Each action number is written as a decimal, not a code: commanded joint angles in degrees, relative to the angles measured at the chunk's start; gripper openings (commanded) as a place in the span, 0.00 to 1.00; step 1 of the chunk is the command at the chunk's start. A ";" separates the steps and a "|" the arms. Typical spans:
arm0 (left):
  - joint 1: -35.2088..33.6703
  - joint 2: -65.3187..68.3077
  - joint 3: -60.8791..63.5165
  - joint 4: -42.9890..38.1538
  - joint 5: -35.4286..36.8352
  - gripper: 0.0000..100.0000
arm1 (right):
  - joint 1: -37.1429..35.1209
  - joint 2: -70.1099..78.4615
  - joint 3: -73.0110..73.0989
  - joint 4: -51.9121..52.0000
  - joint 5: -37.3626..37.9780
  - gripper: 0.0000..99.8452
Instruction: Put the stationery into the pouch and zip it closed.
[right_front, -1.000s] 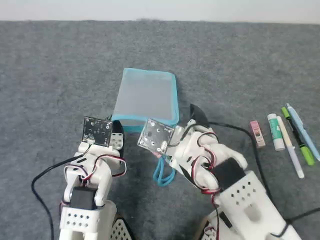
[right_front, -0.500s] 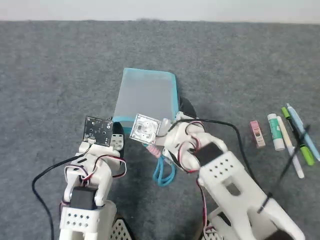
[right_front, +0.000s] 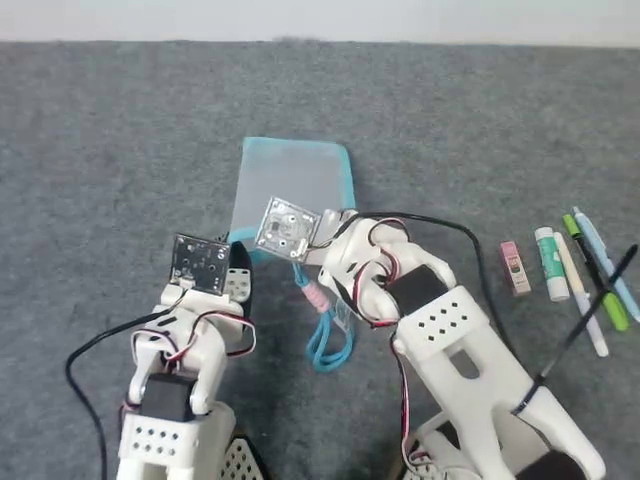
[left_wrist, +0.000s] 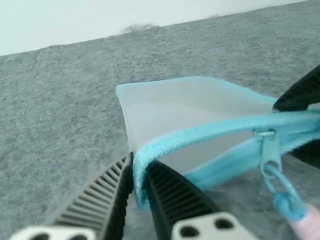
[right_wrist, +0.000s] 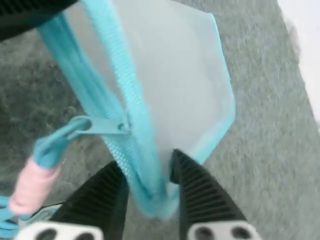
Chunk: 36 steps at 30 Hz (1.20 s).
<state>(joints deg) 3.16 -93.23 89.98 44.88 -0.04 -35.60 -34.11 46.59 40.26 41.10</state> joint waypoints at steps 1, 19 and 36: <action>4.48 -1.14 -2.77 0.35 -1.23 0.01 | 1.54 0.75 -4.04 0.75 -5.89 0.00; 4.13 -0.88 -11.30 6.77 -1.14 0.18 | 7.16 19.03 -29.36 16.84 -25.05 0.01; 10.73 -0.79 -4.26 0.62 -3.78 0.19 | -4.00 8.40 -23.38 23.16 -24.79 0.01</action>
<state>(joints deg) 13.89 -93.58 86.29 48.92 -3.03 -39.03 -22.42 23.56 64.18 16.75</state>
